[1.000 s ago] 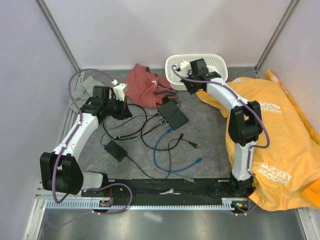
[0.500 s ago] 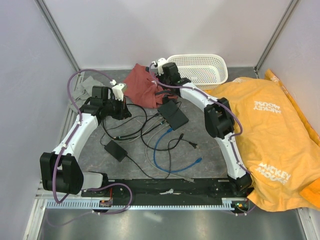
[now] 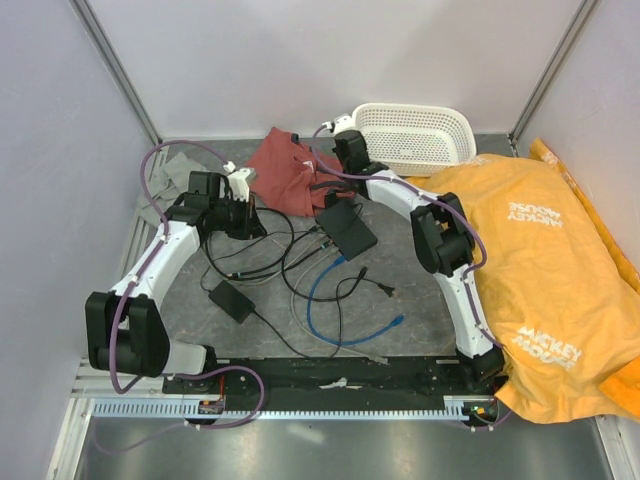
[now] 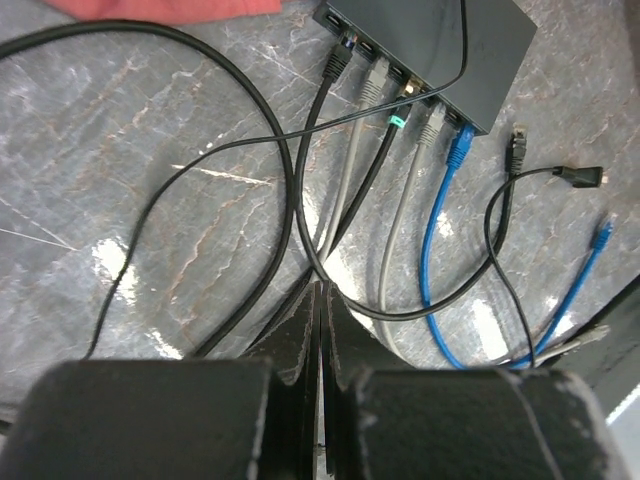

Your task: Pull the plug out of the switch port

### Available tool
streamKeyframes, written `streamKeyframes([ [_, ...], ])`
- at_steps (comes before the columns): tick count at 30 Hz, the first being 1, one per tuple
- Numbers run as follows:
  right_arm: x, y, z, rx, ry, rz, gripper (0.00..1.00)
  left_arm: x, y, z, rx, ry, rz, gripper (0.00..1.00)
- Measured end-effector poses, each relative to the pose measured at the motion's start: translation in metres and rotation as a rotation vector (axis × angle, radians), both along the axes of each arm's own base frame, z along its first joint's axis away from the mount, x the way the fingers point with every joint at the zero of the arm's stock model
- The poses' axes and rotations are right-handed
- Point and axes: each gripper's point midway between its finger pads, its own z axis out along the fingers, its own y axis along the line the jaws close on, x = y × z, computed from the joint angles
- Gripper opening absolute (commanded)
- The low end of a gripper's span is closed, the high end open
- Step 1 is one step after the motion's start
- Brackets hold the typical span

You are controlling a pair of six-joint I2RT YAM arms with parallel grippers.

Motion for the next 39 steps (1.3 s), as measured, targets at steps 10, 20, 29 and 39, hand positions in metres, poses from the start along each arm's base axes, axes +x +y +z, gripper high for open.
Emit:
streamKeyframes([
  [10,-0.016,-0.052,0.005,0.031,0.116,0.050,0.00,0.007,-0.012,-0.008,-0.073,0.078,0.021,0.02],
  [20,-0.150,0.021,0.021,0.173,0.395,0.413,0.49,-0.006,-0.054,-0.040,-0.078,0.190,-0.092,0.27],
  [29,-0.230,-0.018,-0.049,0.202,0.716,0.379,0.59,0.015,-0.086,-0.069,-0.052,0.255,-0.156,0.24],
  [39,-0.219,-0.014,-0.049,0.217,0.732,0.349,0.62,0.081,-0.105,-0.092,-0.033,0.240,-0.140,0.24],
])
